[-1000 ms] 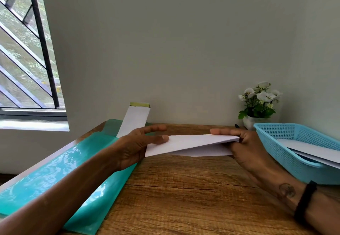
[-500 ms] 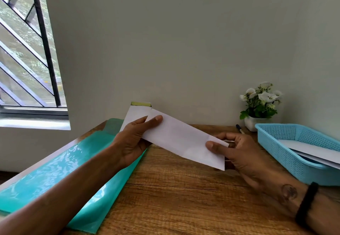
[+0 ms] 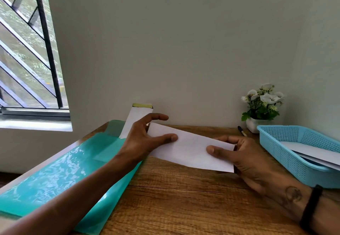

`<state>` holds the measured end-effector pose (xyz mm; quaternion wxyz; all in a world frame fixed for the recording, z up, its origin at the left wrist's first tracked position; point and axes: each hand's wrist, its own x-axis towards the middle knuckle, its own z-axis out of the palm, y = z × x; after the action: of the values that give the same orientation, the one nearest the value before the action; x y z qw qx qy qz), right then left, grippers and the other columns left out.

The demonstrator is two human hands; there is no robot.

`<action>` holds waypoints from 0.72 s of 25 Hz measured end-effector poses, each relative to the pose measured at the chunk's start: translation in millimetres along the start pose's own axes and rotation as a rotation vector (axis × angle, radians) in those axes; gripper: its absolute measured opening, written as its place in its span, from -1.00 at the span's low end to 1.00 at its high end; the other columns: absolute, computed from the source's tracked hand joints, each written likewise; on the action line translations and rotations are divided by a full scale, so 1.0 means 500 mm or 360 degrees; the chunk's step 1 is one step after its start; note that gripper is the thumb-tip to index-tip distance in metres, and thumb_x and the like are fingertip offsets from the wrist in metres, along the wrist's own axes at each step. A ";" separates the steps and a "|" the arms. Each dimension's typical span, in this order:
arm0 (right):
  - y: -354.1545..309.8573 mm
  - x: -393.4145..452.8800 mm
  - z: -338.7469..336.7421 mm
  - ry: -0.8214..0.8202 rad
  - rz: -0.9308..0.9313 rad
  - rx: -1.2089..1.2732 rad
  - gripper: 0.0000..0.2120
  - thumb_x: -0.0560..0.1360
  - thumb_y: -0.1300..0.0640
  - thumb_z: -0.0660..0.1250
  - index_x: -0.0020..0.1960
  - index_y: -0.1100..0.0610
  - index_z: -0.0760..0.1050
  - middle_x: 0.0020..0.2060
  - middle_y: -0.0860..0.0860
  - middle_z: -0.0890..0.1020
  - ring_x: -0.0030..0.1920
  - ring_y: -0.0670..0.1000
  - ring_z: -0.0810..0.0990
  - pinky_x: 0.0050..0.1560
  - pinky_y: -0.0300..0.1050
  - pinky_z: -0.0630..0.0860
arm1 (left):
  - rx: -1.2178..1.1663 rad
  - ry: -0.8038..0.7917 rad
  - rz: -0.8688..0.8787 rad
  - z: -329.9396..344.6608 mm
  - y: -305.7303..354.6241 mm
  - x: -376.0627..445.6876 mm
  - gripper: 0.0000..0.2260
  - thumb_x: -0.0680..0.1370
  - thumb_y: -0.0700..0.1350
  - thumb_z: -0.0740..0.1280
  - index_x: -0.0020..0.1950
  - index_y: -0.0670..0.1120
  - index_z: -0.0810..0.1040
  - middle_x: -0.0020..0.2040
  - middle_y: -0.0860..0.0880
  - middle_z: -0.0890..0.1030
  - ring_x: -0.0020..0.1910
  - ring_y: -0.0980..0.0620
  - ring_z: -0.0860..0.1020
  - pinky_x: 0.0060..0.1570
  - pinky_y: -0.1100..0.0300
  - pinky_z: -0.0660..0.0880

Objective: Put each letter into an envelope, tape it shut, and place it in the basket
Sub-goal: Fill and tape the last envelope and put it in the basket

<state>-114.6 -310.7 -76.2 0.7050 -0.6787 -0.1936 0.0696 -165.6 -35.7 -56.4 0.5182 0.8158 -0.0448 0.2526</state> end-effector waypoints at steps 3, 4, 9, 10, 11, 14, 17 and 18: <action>0.005 -0.003 0.003 0.0053 -0.0023 -0.0251 -0.70 0.22 0.11 0.70 -0.06 0.03 0.77 -0.03 0.09 0.76 -0.23 0.04 0.77 -0.36 -0.12 0.67 | 0.0209 -0.0038 0.0049 0.009 -0.003 -0.005 -0.39 0.28 0.19 0.67 0.29 0.29 0.57 0.28 0.26 0.54 0.29 0.02 0.54 0.31 -0.08 0.56; 0.005 -0.003 0.005 0.0076 -0.0023 -0.0229 -0.73 0.25 0.14 0.69 -0.06 0.05 0.77 0.01 0.11 0.73 -0.25 0.04 0.76 -0.39 -0.12 0.66 | 0.0224 -0.0046 0.0068 0.008 -0.005 -0.003 -0.40 0.29 0.19 0.66 0.29 0.30 0.57 0.27 0.25 0.56 0.27 0.03 0.56 0.29 -0.06 0.58; -0.004 0.003 0.005 0.0200 -0.0066 -0.0102 -0.68 0.35 0.23 0.61 0.09 0.17 0.69 -0.11 0.20 0.75 -0.44 0.06 0.70 -0.55 -0.21 0.55 | -0.0108 0.0141 -0.0010 -0.025 -0.025 0.020 -0.61 0.39 0.11 0.59 0.18 0.17 0.63 -0.10 0.02 0.77 -0.13 0.06 0.75 -0.10 0.15 0.71; -0.004 0.001 0.002 0.0229 -0.0045 -0.0119 -0.69 0.37 0.22 0.60 0.10 0.14 0.68 -0.14 0.21 0.75 -0.48 0.03 0.67 -0.57 -0.23 0.52 | 0.0015 0.0302 0.0016 -0.035 -0.040 0.027 -0.69 0.45 0.07 0.56 0.16 0.11 0.64 -0.15 0.03 0.77 -0.18 0.10 0.74 -0.09 0.16 0.71; -0.004 0.000 0.003 0.0254 -0.0019 -0.0167 -0.73 0.39 0.21 0.59 0.07 0.08 0.66 -0.15 0.20 0.75 -0.51 0.00 0.65 -0.58 -0.23 0.51 | 0.0249 0.0465 0.0029 -0.048 -0.059 0.034 -0.75 0.50 0.05 0.53 0.16 0.07 0.65 -0.13 0.06 0.76 -0.19 0.14 0.72 -0.06 0.17 0.71; 0.003 -0.005 0.011 0.0280 0.0016 -0.0332 -0.75 0.41 0.16 0.58 -0.04 -0.09 0.58 -0.22 0.15 0.76 -0.53 -0.01 0.65 -0.54 -0.22 0.55 | 0.0881 0.0484 -0.0155 -0.077 -0.120 0.046 -0.57 0.57 0.21 0.40 0.35 0.03 0.57 0.25 -0.04 0.66 0.21 -0.01 0.60 0.24 -0.01 0.57; 0.003 -0.008 0.016 0.0187 0.0046 -0.0338 -0.70 0.39 0.14 0.59 0.05 -0.05 0.60 -0.28 0.14 0.77 -0.51 0.03 0.67 -0.52 -0.21 0.57 | 0.1057 0.0350 -0.0346 -0.088 -0.145 0.076 -0.43 0.60 0.30 0.29 0.48 -0.03 0.47 0.46 -0.15 0.51 0.43 -0.20 0.44 0.40 -0.15 0.39; 0.001 -0.009 0.012 0.0112 0.0056 -0.0346 -0.67 0.39 0.12 0.60 0.11 -0.01 0.62 -0.27 0.14 0.77 -0.50 0.04 0.67 -0.52 -0.21 0.56 | 0.1120 0.0367 -0.0322 -0.095 -0.148 0.094 -0.44 0.62 0.27 0.28 0.47 -0.08 0.47 0.44 -0.18 0.53 0.40 -0.22 0.47 0.34 -0.12 0.44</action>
<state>-121.0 -306.8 -77.6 0.6324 -0.7564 -0.1630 0.0367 -117.4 48.4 -79.7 0.2305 0.9104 0.1840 0.2901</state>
